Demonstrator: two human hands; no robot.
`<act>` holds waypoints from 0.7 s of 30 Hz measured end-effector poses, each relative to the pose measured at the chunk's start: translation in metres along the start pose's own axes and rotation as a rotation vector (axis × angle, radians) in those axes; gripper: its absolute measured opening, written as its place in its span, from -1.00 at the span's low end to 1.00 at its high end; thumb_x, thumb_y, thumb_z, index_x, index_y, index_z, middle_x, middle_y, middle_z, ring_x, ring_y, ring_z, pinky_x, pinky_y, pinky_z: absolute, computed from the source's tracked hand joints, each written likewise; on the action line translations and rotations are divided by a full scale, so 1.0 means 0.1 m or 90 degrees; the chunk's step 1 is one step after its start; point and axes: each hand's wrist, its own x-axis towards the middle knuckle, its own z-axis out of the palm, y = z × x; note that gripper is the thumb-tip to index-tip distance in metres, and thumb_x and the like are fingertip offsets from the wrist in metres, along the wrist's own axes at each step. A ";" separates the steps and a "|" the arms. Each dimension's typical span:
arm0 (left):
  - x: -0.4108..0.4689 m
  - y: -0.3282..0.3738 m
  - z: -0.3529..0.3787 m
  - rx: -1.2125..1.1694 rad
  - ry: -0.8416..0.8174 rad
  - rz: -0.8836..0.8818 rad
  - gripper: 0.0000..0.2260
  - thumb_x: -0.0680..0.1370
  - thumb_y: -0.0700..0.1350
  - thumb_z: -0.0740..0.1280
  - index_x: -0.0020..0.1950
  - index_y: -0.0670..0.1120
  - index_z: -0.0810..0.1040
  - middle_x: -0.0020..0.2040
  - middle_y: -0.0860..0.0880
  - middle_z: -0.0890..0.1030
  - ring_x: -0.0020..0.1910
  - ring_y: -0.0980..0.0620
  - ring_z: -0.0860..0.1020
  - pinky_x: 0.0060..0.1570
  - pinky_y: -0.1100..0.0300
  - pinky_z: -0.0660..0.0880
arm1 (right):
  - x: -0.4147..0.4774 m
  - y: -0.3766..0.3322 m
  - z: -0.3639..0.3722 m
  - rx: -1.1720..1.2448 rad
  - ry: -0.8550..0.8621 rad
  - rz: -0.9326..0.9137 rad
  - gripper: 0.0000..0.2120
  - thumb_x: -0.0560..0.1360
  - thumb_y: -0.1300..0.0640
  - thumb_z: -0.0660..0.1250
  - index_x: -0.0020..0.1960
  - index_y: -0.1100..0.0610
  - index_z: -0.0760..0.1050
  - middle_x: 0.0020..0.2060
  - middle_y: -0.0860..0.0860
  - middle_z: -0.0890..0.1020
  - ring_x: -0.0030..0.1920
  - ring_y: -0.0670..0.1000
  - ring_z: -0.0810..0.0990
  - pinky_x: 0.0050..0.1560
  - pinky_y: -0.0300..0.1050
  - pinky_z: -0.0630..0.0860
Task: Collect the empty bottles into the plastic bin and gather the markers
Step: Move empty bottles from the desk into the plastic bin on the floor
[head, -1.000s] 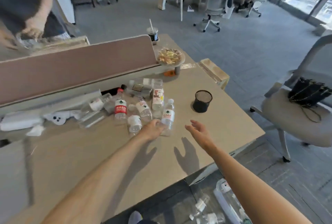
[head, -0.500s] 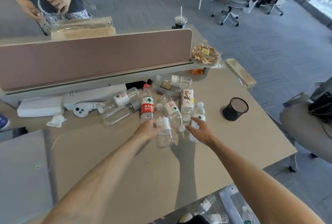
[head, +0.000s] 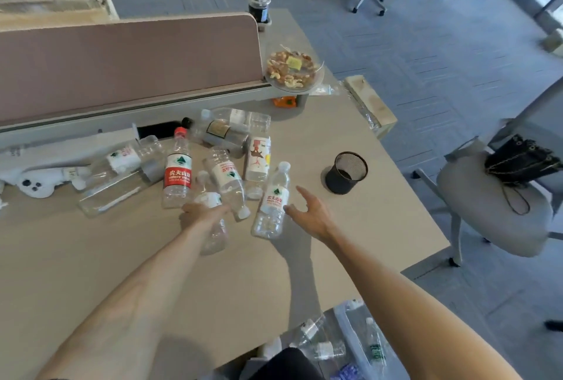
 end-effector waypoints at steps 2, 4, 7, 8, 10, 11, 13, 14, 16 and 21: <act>-0.06 -0.01 -0.07 -0.015 0.006 -0.004 -0.02 -0.01 0.15 0.49 0.35 -0.18 0.33 0.19 -0.18 0.53 0.10 -0.18 0.57 0.06 -0.04 0.59 | 0.01 0.08 -0.06 0.005 -0.007 -0.001 -0.33 0.53 -0.03 0.32 0.56 0.08 0.16 0.46 0.14 0.32 0.44 0.12 0.32 0.38 -0.02 0.28; -0.23 0.00 -0.20 -0.038 0.018 0.011 -0.10 0.00 0.16 0.47 0.30 -0.13 0.41 0.13 -0.14 0.57 0.00 -0.14 0.60 -0.05 0.03 0.61 | 0.04 0.10 -0.08 0.014 -0.028 0.002 -0.32 0.55 0.00 0.31 0.57 0.10 0.12 0.47 0.17 0.28 0.44 0.13 0.31 0.37 -0.06 0.27; -0.51 0.00 -0.44 -0.100 0.041 0.040 -0.25 0.16 0.13 0.46 0.30 -0.08 0.40 0.07 -0.13 0.60 -0.08 -0.13 0.63 -0.24 0.08 0.61 | 0.13 0.05 -0.04 0.005 -0.050 -0.017 -0.31 0.55 0.01 0.32 0.57 0.12 0.10 0.44 0.19 0.28 0.44 0.15 0.29 0.37 -0.06 0.25; -0.59 0.02 -0.51 -0.118 0.049 0.043 -0.29 0.16 0.13 0.46 0.25 -0.07 0.41 0.04 -0.13 0.62 -0.13 -0.14 0.65 -0.32 0.04 0.64 | 0.16 0.01 -0.01 0.007 -0.050 -0.024 -0.31 0.55 0.01 0.32 0.57 0.13 0.10 0.43 0.20 0.30 0.44 0.16 0.29 0.36 -0.07 0.26; -0.70 0.04 -0.63 -0.159 0.055 0.075 -0.34 0.16 0.14 0.47 0.19 -0.03 0.41 -0.01 -0.13 0.65 -0.19 -0.16 0.67 -0.37 -0.08 0.65 | 0.22 -0.07 0.06 0.028 -0.042 -0.028 -0.33 0.56 0.00 0.31 0.56 0.12 0.10 0.38 0.19 0.32 0.40 0.17 0.32 0.30 -0.07 0.29; -0.76 0.05 -0.67 -0.181 0.058 0.093 -0.35 0.17 0.16 0.48 0.19 -0.01 0.41 -0.02 -0.12 0.66 -0.21 -0.16 0.68 -0.33 -0.11 0.65 | 0.25 -0.11 0.11 0.044 -0.034 -0.019 -0.33 0.55 -0.01 0.31 0.55 0.11 0.10 0.36 0.18 0.33 0.38 0.19 0.35 0.29 -0.04 0.30; -0.87 0.03 -0.75 -0.209 0.066 0.117 -0.36 0.20 0.21 0.51 0.18 0.03 0.42 -0.03 -0.07 0.66 -0.20 -0.12 0.69 -0.19 -0.08 0.66 | 0.35 -0.15 0.22 0.085 -0.010 0.018 -0.31 0.53 -0.03 0.32 0.54 0.12 0.08 0.33 0.20 0.33 0.35 0.23 0.37 0.30 0.05 0.34; -0.94 0.02 -0.78 -0.209 0.072 0.127 -0.39 0.24 0.23 0.51 0.19 0.05 0.42 -0.02 -0.04 0.65 -0.18 -0.08 0.68 -0.16 -0.03 0.65 | 0.41 -0.16 0.28 0.112 0.004 0.041 -0.27 0.51 -0.02 0.34 0.53 0.14 0.06 0.34 0.22 0.32 0.36 0.26 0.36 0.32 0.09 0.34; -1.01 -0.04 -0.86 -0.203 0.083 0.142 -0.40 0.32 0.23 0.50 0.24 0.05 0.39 0.03 0.00 0.62 -0.11 -0.01 0.65 -0.11 0.08 0.60 | 0.56 -0.19 0.37 0.144 0.028 0.099 -0.18 0.47 -0.02 0.39 0.53 0.22 0.02 0.38 0.26 0.28 0.40 0.27 0.31 0.36 0.11 0.30; -1.08 -0.16 -1.01 -0.207 0.086 0.152 -0.43 0.38 0.19 0.48 0.27 0.02 0.38 0.06 0.01 0.61 -0.09 0.04 0.63 -0.20 0.15 0.55 | 0.70 -0.13 0.40 0.220 0.024 0.201 -0.14 0.34 -0.08 0.45 0.44 0.29 0.15 0.33 0.24 0.39 0.32 0.23 0.43 0.27 0.04 0.39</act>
